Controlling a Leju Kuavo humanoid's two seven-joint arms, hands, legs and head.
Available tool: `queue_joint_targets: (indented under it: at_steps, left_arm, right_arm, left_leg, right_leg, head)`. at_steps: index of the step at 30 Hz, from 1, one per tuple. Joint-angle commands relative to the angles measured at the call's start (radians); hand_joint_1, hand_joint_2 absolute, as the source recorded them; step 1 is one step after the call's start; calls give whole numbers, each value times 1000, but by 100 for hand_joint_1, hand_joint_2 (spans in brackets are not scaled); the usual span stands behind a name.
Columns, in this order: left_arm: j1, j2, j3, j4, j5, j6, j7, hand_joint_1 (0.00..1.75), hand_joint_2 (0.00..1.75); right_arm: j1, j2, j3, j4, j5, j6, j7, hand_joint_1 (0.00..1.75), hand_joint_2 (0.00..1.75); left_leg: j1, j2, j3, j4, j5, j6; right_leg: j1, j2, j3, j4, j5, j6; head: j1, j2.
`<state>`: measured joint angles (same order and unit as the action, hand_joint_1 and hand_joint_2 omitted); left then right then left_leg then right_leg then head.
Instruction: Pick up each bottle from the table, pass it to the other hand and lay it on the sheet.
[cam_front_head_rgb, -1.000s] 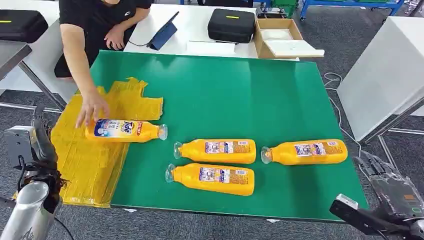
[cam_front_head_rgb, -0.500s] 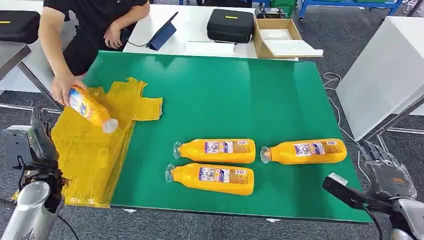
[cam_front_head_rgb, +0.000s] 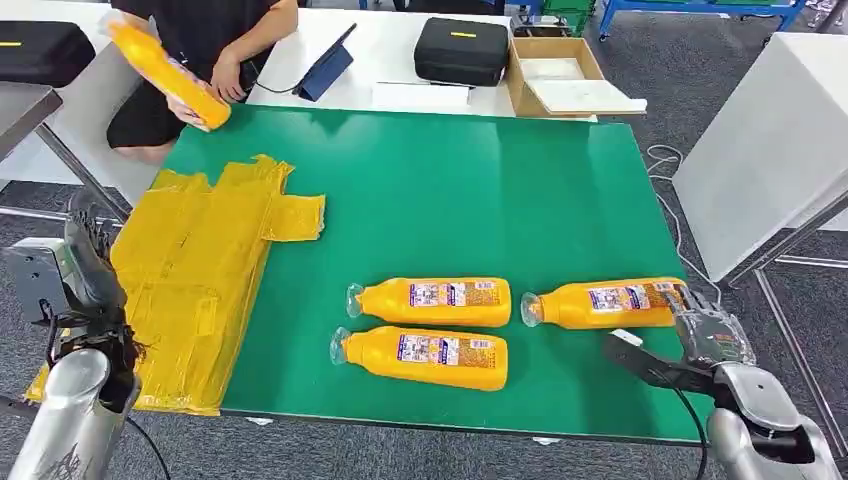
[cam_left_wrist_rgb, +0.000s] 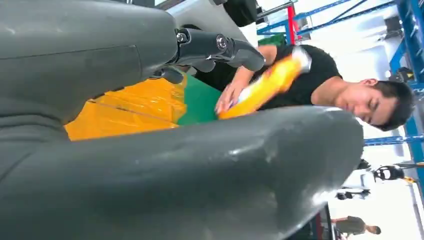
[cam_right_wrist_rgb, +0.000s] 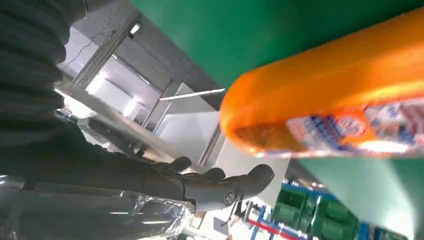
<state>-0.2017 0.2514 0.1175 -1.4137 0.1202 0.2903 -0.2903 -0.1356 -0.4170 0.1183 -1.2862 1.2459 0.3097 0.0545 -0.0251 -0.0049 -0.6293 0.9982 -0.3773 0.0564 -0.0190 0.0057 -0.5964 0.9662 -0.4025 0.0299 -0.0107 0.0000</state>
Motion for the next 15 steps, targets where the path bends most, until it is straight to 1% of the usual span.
queue_joint_targets:
  at_steps: [1,2,4,5,6,7,10,13,15]
  left_arm:
    - [-53,-15,2,98,18,-12,-6,0,0]
    - [-51,-14,3,98,20,-13,-7,0,0]
    - [-51,-13,4,99,21,-13,-8,0,0]
    - [-51,-13,4,99,21,-13,-8,0,0]
    - [-48,-12,1,96,25,-14,-10,0,0]
    - [-47,-10,0,97,27,-14,-11,0,0]
    - [-32,-8,5,91,41,-7,-19,0,0]
    - [-21,-7,6,84,44,-6,-19,0,0]
    - [-21,-7,6,84,44,-6,-19,0,0]
  right_arm:
    - [-147,12,176,222,38,-73,-12,0,175]
    - [-150,13,178,222,39,-73,-12,0,175]
    - [-152,14,180,221,40,-74,-11,0,175]
    - [-152,14,180,221,40,-74,-11,0,175]
    - [-149,9,186,218,42,-77,-9,0,175]
    - [-150,10,190,216,46,-80,-7,0,175]
    - [-131,15,196,174,62,-80,12,0,175]
    - [-113,16,191,139,66,-69,26,0,175]
    - [-113,16,191,139,66,-69,26,0,175]
  left_leg:
    - [1,2,4,-1,-1,-4]
    - [2,2,6,-1,-2,-6]
    - [1,1,3,-1,-1,-3]
    - [2,2,7,-1,-3,-7]
    - [1,1,4,-1,-2,-4]
    - [2,1,6,-1,-2,-6]
    - [1,0,2,0,-1,-3]
    - [1,1,5,-1,-2,-5]
    - [1,0,2,0,-1,-3]
  right_leg:
    - [1,1,4,-2,0,-2]
    - [2,1,6,-2,-1,-2]
    - [1,1,4,-1,-1,-1]
    - [2,1,7,-2,-2,-3]
    - [1,0,5,-1,-1,-2]
    - [2,0,6,-2,-2,-3]
    - [1,0,3,-1,-1,-1]
    - [1,1,5,-1,-1,-2]
    - [1,0,3,-1,-1,-1]
  head:
    - [0,0]
    - [0,0]
    - [0,0]
    - [0,0]
    - [0,0]
    - [0,0]
    - [0,0]
    - [0,0]
    - [0,0]
